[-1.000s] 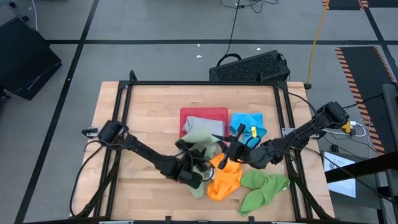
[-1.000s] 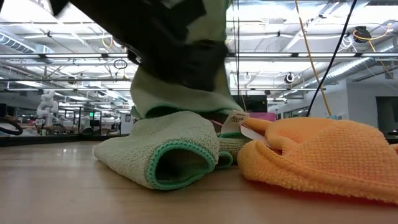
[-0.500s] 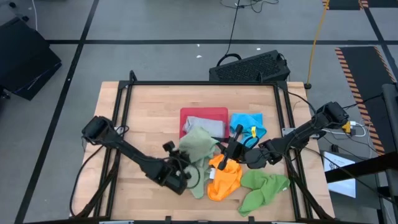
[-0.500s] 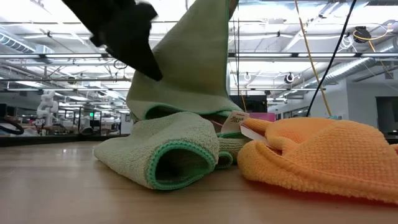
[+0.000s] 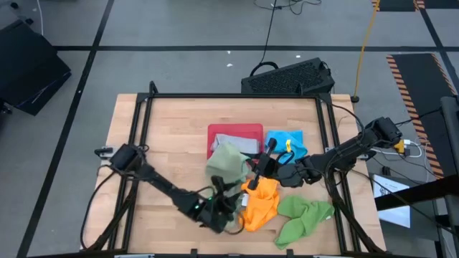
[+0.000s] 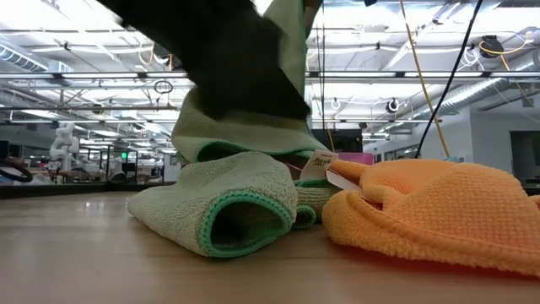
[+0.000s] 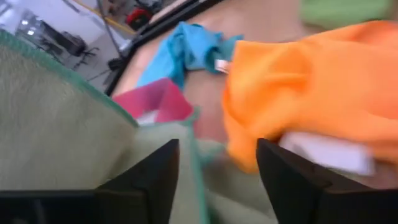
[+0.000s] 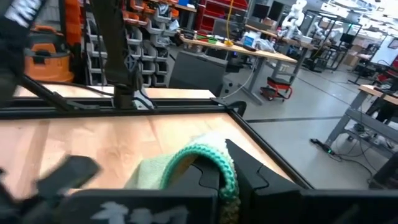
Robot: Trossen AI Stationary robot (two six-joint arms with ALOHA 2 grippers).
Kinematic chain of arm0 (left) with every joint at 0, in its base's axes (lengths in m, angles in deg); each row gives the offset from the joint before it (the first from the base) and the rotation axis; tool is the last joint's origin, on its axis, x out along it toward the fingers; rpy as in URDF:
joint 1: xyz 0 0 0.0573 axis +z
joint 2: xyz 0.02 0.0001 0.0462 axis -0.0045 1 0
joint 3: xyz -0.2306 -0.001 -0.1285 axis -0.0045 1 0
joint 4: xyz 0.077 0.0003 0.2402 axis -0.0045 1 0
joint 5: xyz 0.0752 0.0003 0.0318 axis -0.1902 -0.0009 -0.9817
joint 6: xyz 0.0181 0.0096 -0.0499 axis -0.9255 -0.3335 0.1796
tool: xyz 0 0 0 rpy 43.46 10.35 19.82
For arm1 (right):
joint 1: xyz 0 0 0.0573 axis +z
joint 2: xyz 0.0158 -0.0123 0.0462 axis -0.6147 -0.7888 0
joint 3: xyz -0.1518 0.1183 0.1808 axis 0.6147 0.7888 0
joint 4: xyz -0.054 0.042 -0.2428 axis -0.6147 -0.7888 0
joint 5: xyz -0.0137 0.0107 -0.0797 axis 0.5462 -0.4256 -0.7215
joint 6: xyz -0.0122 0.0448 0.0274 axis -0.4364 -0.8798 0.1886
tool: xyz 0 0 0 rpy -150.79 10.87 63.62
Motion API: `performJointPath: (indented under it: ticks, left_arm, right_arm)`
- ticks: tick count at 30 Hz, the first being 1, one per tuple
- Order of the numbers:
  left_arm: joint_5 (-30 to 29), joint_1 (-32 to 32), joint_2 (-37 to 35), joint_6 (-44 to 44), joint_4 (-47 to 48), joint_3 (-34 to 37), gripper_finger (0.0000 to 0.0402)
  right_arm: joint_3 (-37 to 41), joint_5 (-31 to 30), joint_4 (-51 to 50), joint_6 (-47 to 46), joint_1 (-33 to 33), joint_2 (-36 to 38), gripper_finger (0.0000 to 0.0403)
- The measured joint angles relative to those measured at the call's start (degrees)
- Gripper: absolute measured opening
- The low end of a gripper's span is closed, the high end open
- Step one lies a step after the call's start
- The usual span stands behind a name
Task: Fold microfiber towels
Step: Fold the light green microfiber cloth
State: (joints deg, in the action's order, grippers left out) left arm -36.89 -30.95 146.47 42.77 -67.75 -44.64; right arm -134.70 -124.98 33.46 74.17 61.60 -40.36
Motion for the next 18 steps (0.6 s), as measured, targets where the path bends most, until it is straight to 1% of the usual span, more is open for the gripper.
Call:
performJointPath:
  ticks: [2,6,11,15,18]
  left_arm:
    - [1.8,2.2,1.0,-2.3,-3.4,-0.1,0.0231]
    - [4.5,5.4,2.2,-3.3,-5.7,0.0,0.0236]
    - [4.9,7.9,2.9,-3.5,-4.7,-0.1,0.0236]
    - [7.6,8.8,2.9,-5.5,-4.4,0.0,0.0227]
    - [8.3,9.3,2.9,-5.7,-3.9,-0.1,0.0212]
  right_arm:
    - [0.0,0.0,0.1,0.1,-0.1,0.0,0.0002]
    - [0.0,0.0,-0.4,0.2,-0.5,0.0,0.0002]
    - [0.0,0.0,-0.3,0.4,-0.5,0.0,0.0002]
    - [0.0,0.0,-0.1,0.9,-0.5,0.0,0.0002]
    - [0.0,0.0,0.3,1.4,-0.5,0.0,0.0002]
